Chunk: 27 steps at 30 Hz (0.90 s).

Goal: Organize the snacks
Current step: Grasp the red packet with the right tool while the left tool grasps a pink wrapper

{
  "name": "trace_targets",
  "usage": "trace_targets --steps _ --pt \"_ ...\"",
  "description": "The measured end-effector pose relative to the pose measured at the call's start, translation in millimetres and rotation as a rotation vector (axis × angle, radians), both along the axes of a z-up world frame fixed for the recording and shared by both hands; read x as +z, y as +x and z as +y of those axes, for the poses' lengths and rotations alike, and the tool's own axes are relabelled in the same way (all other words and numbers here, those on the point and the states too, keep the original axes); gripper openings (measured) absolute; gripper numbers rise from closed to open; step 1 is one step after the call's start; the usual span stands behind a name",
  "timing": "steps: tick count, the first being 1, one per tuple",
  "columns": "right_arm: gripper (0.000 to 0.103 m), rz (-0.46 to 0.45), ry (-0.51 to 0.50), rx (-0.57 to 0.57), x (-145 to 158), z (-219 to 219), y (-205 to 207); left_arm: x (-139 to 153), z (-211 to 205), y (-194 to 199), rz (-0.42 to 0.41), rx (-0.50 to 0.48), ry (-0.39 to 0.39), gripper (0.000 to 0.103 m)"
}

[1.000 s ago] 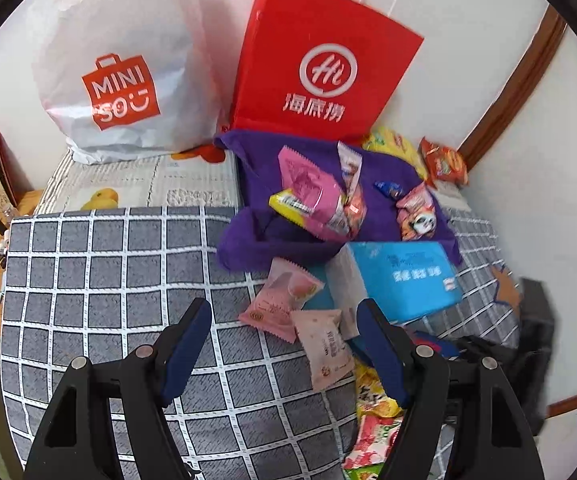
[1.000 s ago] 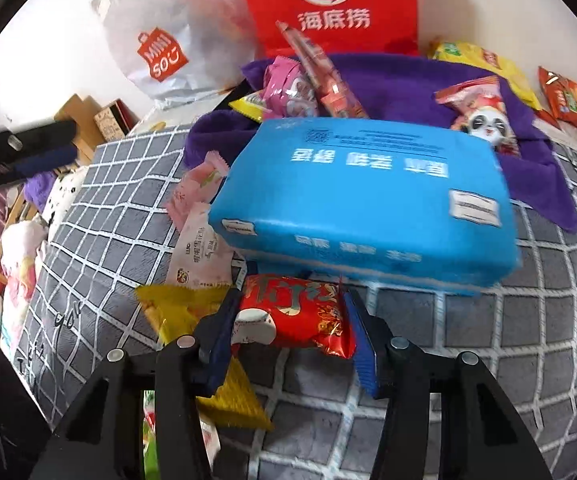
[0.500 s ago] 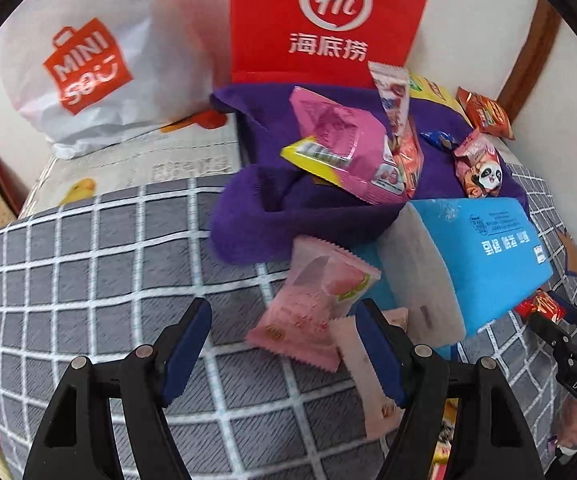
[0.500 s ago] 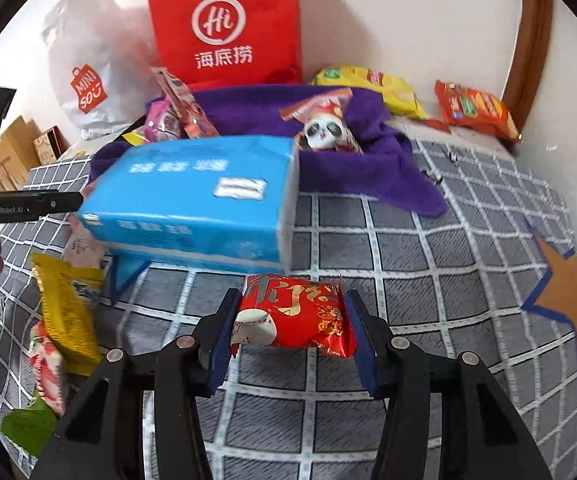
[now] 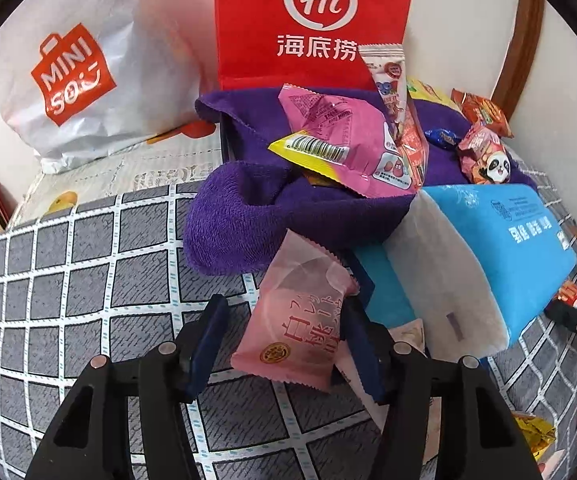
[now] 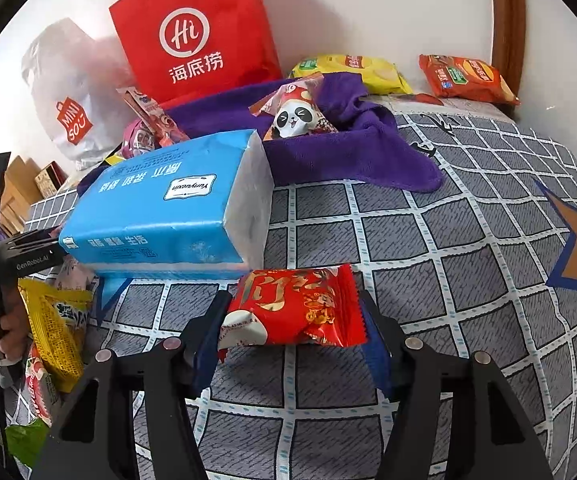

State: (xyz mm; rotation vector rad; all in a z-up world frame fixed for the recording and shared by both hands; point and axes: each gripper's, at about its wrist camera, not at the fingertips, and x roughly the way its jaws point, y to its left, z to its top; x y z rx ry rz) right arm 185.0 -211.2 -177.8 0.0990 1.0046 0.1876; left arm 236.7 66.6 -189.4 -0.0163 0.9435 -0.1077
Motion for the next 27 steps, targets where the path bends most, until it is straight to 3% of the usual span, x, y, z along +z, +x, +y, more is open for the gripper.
trace_targets --steps 5,16,21,24,27 --pt "0.061 -0.001 0.032 -0.003 0 -3 0 -2 -9 2 0.003 0.005 0.057 0.058" --pt "0.063 0.003 -0.031 0.027 -1 4 1 -2 -6 3 0.006 0.004 0.042 0.057" --pt "0.061 -0.001 -0.036 0.026 0 4 -1 4 -13 -2 -0.005 -0.02 0.064 0.034" --pt "0.053 -0.007 0.021 0.021 1 -5 -2 7 -18 -5 -0.017 -0.033 0.085 0.034" --pt "0.051 -0.006 0.075 0.013 3 -12 -4 10 -15 -5 -0.007 -0.033 0.054 0.034"
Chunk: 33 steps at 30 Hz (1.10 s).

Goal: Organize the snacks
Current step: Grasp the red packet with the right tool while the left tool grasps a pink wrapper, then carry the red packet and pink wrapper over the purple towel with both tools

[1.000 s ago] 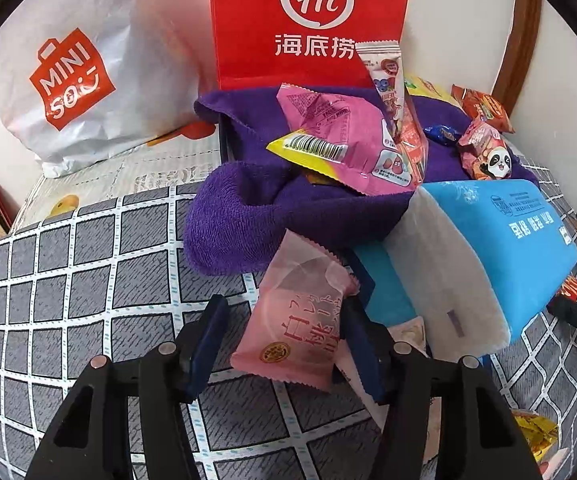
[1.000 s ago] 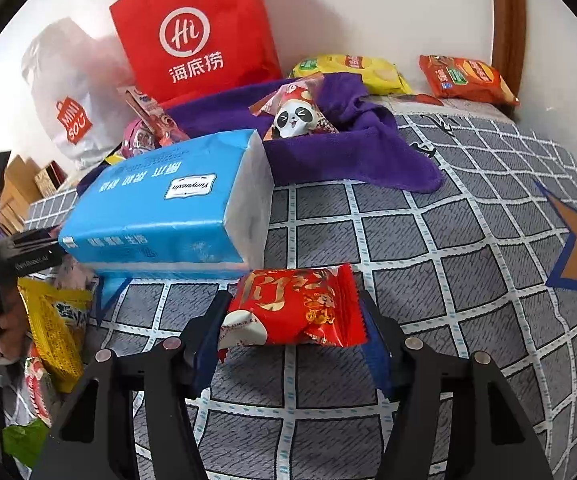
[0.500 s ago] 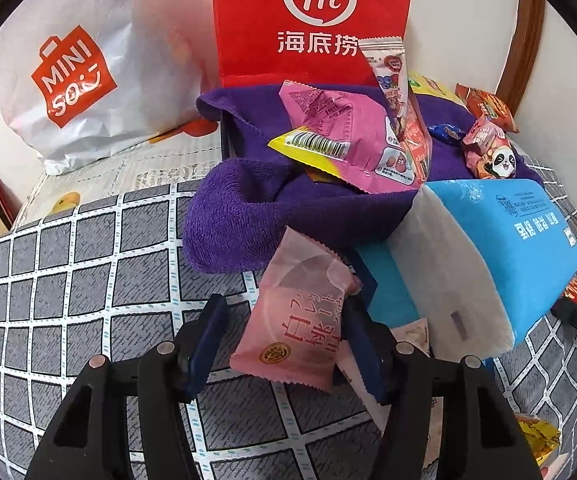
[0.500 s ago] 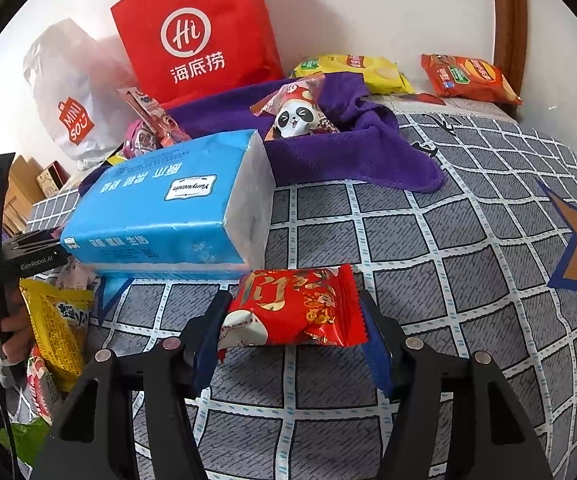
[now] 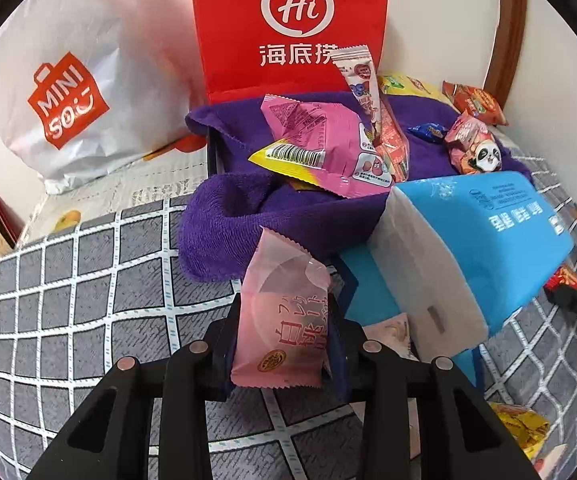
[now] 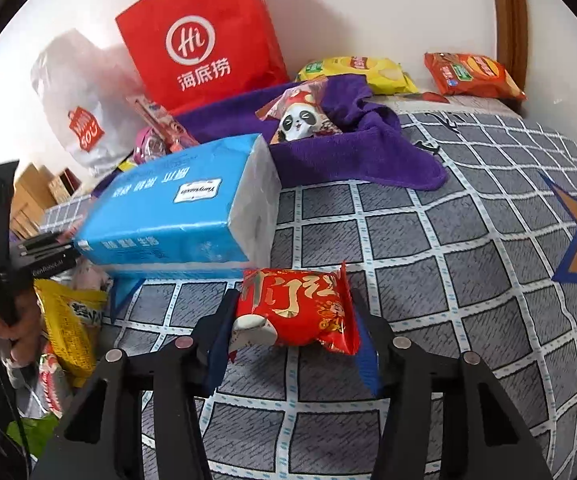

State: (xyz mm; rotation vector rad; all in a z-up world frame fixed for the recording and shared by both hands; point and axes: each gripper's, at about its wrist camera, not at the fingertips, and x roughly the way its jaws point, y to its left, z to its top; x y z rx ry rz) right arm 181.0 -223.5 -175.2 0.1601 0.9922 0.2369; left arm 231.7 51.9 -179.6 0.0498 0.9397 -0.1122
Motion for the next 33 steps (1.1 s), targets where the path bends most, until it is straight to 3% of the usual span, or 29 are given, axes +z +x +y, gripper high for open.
trace_targets --steps 8,21,28,33 --pt "0.05 0.01 0.043 -0.024 8 -8 -10 7 17 1 0.034 0.029 -0.111 0.034" --pt "0.05 -0.113 -0.006 0.059 88 11 -30 25 13 -10 0.006 -0.01 -0.151 0.033" --pt "0.05 -0.146 -0.085 0.105 117 32 -20 52 16 -20 0.014 -0.017 -0.22 0.033" --pt "0.05 -0.169 -0.11 0.155 135 46 -1 84 8 -29 -0.006 -0.035 -0.208 0.033"
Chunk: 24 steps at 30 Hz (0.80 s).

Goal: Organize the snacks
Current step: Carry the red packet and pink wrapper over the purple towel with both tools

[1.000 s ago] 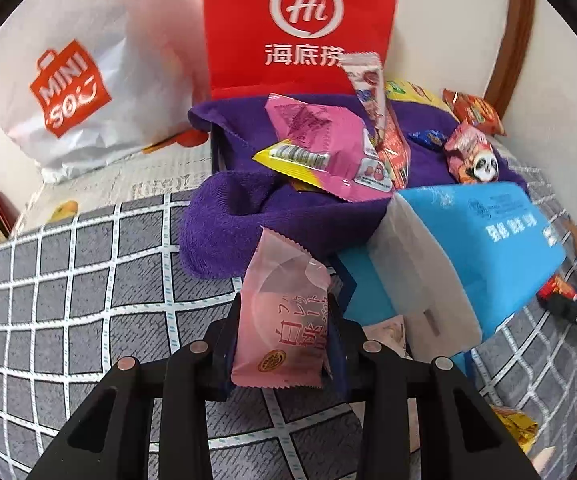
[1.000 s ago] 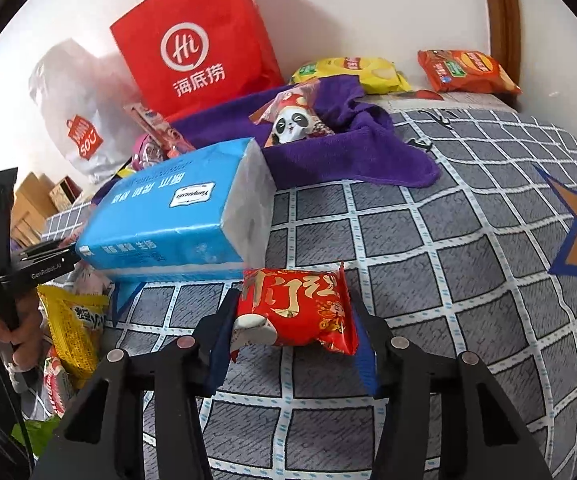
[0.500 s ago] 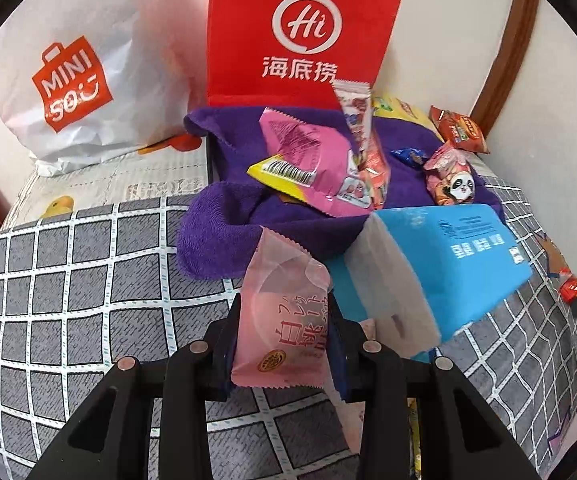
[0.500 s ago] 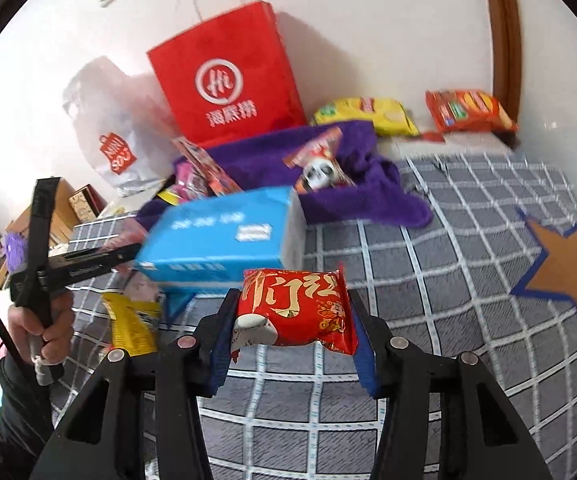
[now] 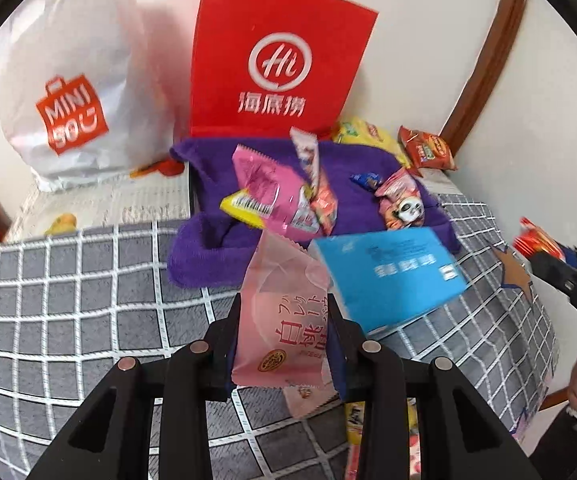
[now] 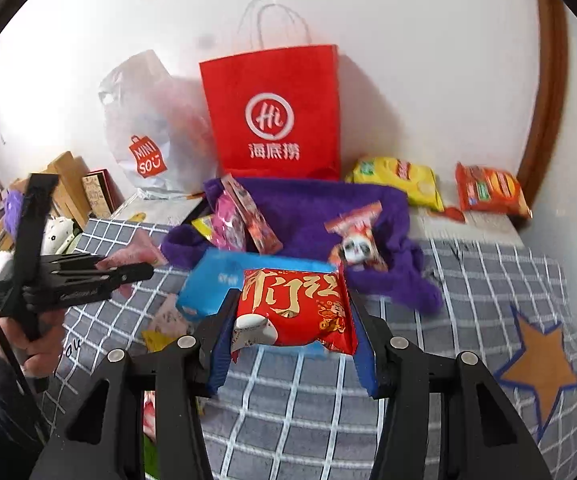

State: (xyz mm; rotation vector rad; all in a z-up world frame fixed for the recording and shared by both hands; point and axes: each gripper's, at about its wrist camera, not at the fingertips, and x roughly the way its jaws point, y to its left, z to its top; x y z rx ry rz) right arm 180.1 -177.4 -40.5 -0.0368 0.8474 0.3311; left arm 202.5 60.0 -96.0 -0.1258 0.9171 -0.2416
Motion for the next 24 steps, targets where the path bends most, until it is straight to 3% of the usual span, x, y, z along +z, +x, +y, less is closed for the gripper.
trace_targets --steps 5,17,21,24 --pt "0.05 -0.022 -0.015 0.035 15 21 34 30 -5 2 -0.051 0.003 -0.013 0.033" --pt "0.05 -0.103 0.087 0.104 53 59 117 69 -4 35 -0.096 0.054 -0.062 0.033" --pt "0.05 -0.112 0.082 0.072 49 53 134 70 -14 53 -0.098 0.045 -0.059 0.033" --pt "0.05 -0.058 0.068 0.065 32 44 148 67 -22 70 -0.093 0.03 -0.068 0.033"
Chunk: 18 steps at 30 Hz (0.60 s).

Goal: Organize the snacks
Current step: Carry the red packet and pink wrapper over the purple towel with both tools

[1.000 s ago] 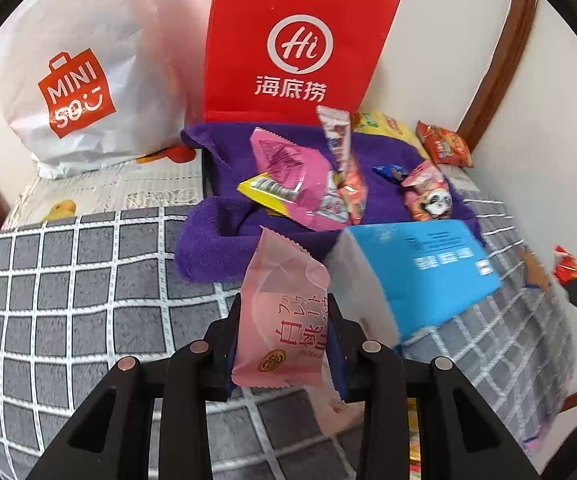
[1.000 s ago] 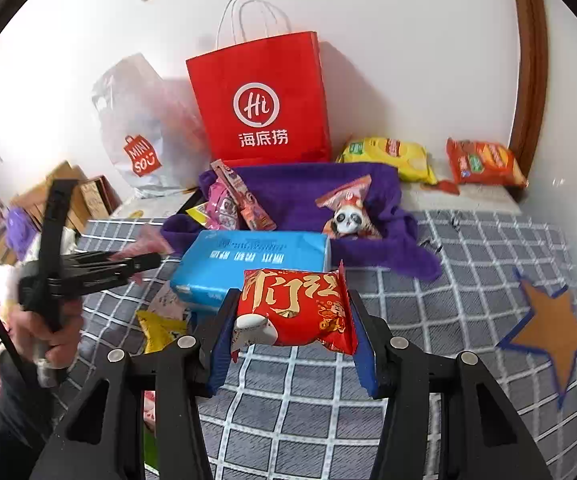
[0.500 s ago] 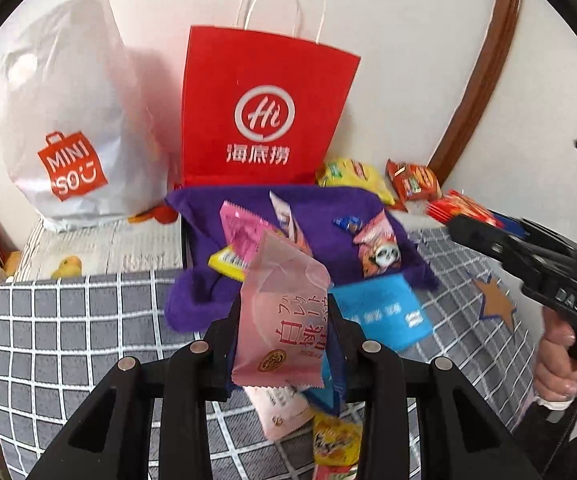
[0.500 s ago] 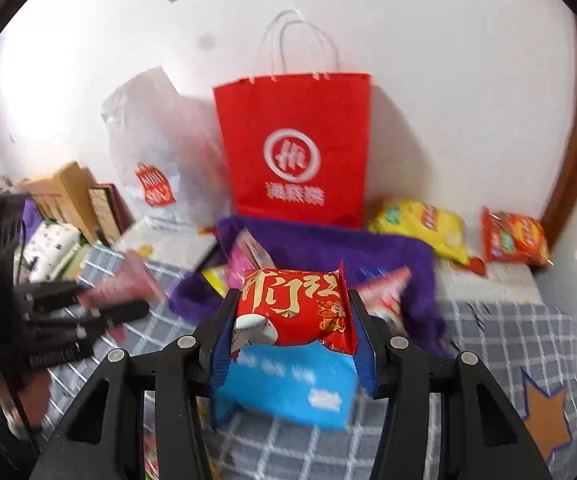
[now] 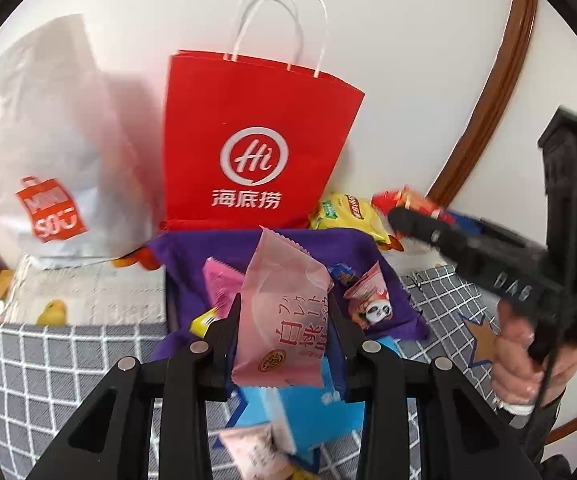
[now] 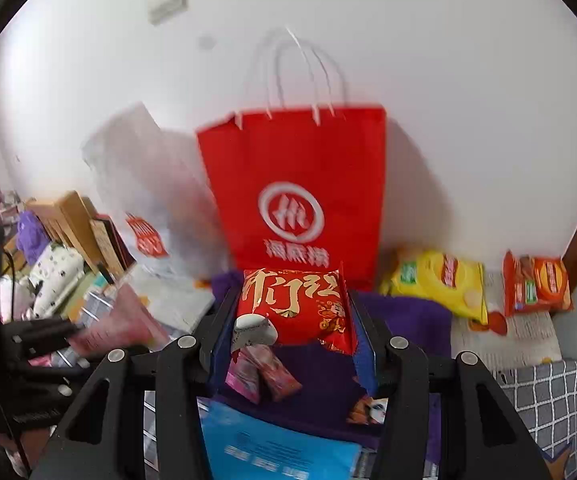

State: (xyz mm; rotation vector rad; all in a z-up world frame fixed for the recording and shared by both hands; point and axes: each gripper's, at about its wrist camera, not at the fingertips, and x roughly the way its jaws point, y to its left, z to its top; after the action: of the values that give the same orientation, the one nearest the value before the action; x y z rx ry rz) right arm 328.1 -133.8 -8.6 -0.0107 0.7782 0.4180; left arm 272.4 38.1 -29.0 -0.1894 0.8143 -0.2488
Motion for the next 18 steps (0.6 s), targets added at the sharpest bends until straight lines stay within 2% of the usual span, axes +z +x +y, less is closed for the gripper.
trace_targets --steps 3,7,11,18 --pt "0.05 0.027 -0.023 -0.04 -12 -16 13 -3 -9 17 0.013 -0.018 -0.017 0.033" --pt "0.05 0.045 -0.016 -0.077 -19 -39 24 -6 -16 41 0.042 -0.007 0.015 0.033" --pt "0.05 0.073 -0.017 -0.127 -27 -59 36 -8 -11 61 0.051 -0.006 -0.006 0.033" --pt "0.05 0.129 -0.058 -0.154 -52 -67 54 -28 4 76 0.096 -0.042 -0.01 0.033"
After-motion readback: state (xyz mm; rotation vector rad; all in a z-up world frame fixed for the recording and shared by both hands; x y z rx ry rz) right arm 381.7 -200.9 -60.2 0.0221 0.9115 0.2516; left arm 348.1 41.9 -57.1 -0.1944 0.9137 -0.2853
